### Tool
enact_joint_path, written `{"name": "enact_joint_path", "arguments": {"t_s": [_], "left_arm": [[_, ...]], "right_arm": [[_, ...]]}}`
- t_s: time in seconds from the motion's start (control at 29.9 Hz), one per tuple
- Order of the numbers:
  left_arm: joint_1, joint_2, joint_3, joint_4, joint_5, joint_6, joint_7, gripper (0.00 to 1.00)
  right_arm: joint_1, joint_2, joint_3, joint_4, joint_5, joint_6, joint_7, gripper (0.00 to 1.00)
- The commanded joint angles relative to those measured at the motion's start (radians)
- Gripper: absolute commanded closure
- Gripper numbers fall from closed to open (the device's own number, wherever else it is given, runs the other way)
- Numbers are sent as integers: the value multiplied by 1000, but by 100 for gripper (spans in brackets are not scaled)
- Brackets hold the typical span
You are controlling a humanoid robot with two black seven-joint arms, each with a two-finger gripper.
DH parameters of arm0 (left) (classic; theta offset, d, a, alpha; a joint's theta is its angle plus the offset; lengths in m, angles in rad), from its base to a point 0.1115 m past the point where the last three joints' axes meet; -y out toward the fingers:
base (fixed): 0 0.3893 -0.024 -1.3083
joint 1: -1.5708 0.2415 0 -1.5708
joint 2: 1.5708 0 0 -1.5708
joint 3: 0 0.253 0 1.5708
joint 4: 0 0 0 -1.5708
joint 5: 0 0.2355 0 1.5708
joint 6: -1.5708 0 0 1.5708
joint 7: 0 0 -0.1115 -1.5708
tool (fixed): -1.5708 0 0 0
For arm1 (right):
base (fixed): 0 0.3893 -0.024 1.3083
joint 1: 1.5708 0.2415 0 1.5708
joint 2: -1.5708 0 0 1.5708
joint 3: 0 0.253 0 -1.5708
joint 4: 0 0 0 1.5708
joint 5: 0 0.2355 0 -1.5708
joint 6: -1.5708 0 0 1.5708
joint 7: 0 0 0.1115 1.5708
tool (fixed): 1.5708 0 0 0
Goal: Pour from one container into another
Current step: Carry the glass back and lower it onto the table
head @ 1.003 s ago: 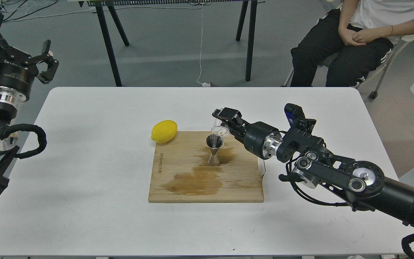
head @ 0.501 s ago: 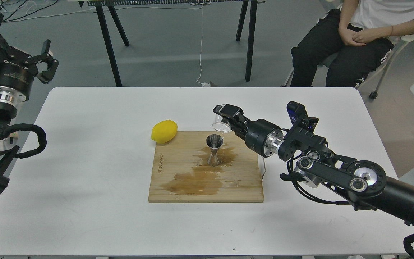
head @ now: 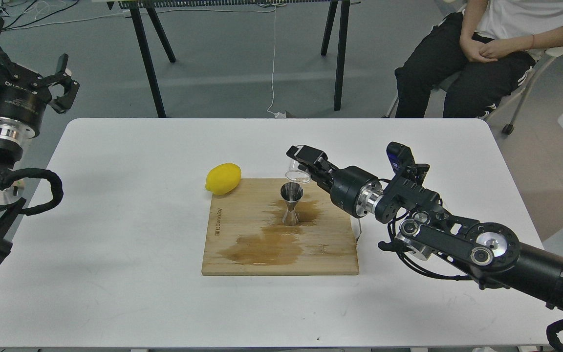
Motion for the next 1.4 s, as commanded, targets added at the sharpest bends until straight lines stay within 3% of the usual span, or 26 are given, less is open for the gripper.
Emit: {"name": "enact_joint_path", "arguments": {"t_s": [0.0, 0.43, 0.9, 1.1, 1.37], "left_arm": [[0, 1, 0, 0, 0, 0, 0, 0], [-2, 2, 0, 0, 0, 2, 0, 0], [0, 13, 0, -17, 0, 5, 0, 0], [1, 13, -1, -23, -2, 5, 2, 0], [21, -1, -9, -22, -2, 5, 0, 0]], "right_arm": [[15, 10, -24, -10, -5, -14, 15, 58], [6, -5, 34, 0, 87, -14, 8, 57], [-198, -109, 368, 16, 641, 84, -11, 57], [-345, -108, 537, -3, 900, 139, -44, 56], [-433, -92, 583, -126, 1210, 196, -45, 56]]}}
